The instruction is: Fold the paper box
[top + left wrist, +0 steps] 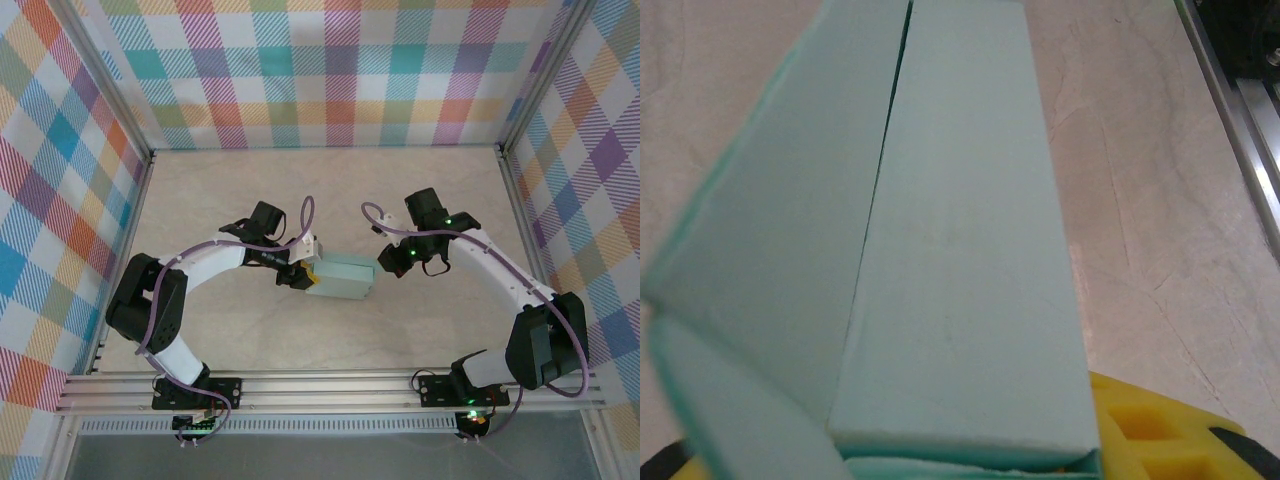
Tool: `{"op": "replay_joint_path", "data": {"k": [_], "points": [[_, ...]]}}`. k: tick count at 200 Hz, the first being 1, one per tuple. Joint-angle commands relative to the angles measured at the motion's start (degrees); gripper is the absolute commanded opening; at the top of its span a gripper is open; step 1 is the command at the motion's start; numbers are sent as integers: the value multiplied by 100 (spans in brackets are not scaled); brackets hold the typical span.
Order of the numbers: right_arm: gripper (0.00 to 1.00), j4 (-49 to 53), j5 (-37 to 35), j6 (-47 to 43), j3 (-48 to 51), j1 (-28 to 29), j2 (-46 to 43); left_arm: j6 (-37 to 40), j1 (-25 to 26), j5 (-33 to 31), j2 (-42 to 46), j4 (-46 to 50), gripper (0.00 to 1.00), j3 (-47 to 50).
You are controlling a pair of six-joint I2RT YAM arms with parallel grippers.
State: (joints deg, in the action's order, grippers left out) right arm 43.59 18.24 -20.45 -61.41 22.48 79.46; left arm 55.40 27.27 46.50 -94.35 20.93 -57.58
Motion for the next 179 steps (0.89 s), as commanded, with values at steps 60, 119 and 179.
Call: {"op": "replay_joint_path", "data": {"k": [60,119,179], "points": [[0,-654,-749,2447,157,119,-352,-1012,302,-633,-78,-1130,29,168],[0,-926,-1480,3556,413,284,-744,-1595,490,-1342,-144,-1380,28,94],[0,-1423,-2102,4338,803,549,-915,-1793,603,-1502,-315,-1438,29,-12]]}}
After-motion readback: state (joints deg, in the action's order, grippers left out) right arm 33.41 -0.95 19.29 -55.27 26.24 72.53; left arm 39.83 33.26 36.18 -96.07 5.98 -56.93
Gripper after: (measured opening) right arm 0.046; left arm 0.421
